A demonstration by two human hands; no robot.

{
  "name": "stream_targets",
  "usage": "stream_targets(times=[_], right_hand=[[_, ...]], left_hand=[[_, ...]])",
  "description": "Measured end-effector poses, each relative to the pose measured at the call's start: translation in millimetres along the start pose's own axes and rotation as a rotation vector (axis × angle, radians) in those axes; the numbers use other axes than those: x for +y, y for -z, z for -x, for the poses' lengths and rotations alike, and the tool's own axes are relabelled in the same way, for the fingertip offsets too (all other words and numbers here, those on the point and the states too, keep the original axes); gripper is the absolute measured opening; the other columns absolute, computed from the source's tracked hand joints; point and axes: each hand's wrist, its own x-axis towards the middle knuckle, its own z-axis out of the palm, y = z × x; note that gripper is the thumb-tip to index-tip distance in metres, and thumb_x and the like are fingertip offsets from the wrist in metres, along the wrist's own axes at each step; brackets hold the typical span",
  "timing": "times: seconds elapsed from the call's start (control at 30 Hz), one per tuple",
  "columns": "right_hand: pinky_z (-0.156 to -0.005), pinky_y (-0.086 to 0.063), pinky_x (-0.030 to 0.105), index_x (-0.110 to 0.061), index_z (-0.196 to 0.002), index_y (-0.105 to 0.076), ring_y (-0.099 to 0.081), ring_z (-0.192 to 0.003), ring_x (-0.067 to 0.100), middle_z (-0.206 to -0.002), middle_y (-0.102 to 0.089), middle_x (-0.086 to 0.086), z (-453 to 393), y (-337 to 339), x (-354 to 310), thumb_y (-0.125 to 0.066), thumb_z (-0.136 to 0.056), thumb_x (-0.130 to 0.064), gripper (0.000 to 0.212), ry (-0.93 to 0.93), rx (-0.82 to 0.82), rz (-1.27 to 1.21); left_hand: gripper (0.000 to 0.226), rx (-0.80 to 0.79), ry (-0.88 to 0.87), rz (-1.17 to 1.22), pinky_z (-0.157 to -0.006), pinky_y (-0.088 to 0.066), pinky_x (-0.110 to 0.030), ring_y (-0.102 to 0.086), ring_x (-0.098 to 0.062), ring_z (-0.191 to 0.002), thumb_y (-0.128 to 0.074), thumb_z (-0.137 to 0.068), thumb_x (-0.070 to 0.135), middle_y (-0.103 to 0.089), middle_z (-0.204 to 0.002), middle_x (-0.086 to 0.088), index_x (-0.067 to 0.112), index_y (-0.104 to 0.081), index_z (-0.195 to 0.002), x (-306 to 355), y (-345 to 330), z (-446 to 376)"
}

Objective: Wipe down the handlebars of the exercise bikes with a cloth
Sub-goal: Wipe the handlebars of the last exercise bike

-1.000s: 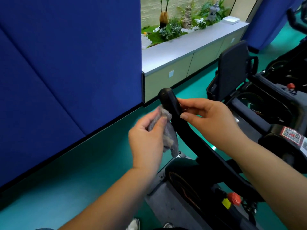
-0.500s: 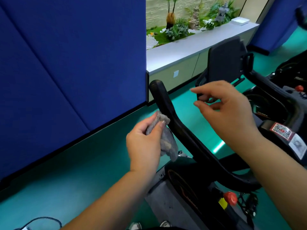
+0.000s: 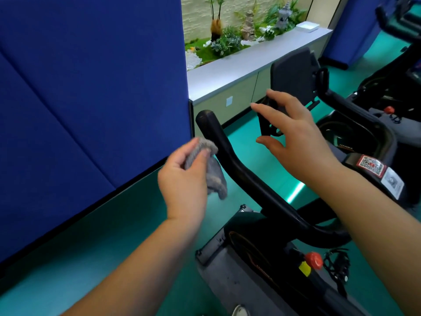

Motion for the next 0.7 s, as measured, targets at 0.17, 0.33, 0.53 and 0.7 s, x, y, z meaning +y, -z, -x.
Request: stream_targets(times=[0.17, 0.33, 0.53, 0.7], right_hand=[[-0.115, -0.018, 0.037, -0.024, -0.14, -0.047, -0.023, -0.144, 0.024, -0.152, -0.035, -0.002, -3, 2, 7, -0.072, -0.083, -0.018, 0.062, 0.106, -0.01, 0.084], [-0.116, -0.023, 0.051, -0.019, -0.135, -0.051, -0.024, -0.145, 0.026, -0.147, -0.044, 0.0, -13, 4, 19, -0.074, -0.08, -0.021, 0.059, 0.231, -0.038, 0.039], [-0.116, -0.022, 0.052, -0.018, -0.132, -0.054, -0.029, -0.142, 0.029, -0.136, -0.05, 0.003, -25, 12, 35, -0.079, -0.075, -0.024, 0.062, 0.39, -0.094, -0.018], [-0.115, -0.025, 0.048, -0.017, -0.132, -0.055, -0.031, -0.14, 0.026, -0.131, -0.051, 0.004, -37, 10, 48, -0.078, -0.075, -0.027, 0.061, 0.493, -0.156, -0.119]], left_hand=[[0.022, 0.016, 0.013, -0.028, -0.069, -0.057, -0.024, -0.069, -0.005, -0.088, -0.07, -0.086, 0.016, -0.07, -0.101, 0.016, 0.028, -0.072, -0.105, -2, -8, 12], [0.023, 0.068, 0.017, -0.099, -0.069, -0.051, -0.01, -0.066, 0.004, -0.086, -0.072, -0.083, 0.012, -0.07, -0.095, 0.015, 0.027, -0.073, -0.099, -18, -13, 41], [0.023, 0.267, -0.047, -0.069, -0.059, -0.051, -0.009, -0.062, 0.013, -0.079, -0.069, -0.087, 0.013, -0.067, -0.098, 0.017, 0.025, -0.071, -0.106, -10, -37, 45], [0.027, 0.327, -0.152, -0.191, -0.087, -0.049, -0.014, -0.062, 0.006, -0.095, -0.071, -0.083, 0.008, -0.069, -0.103, 0.014, 0.026, -0.072, -0.104, -30, -50, 81]])
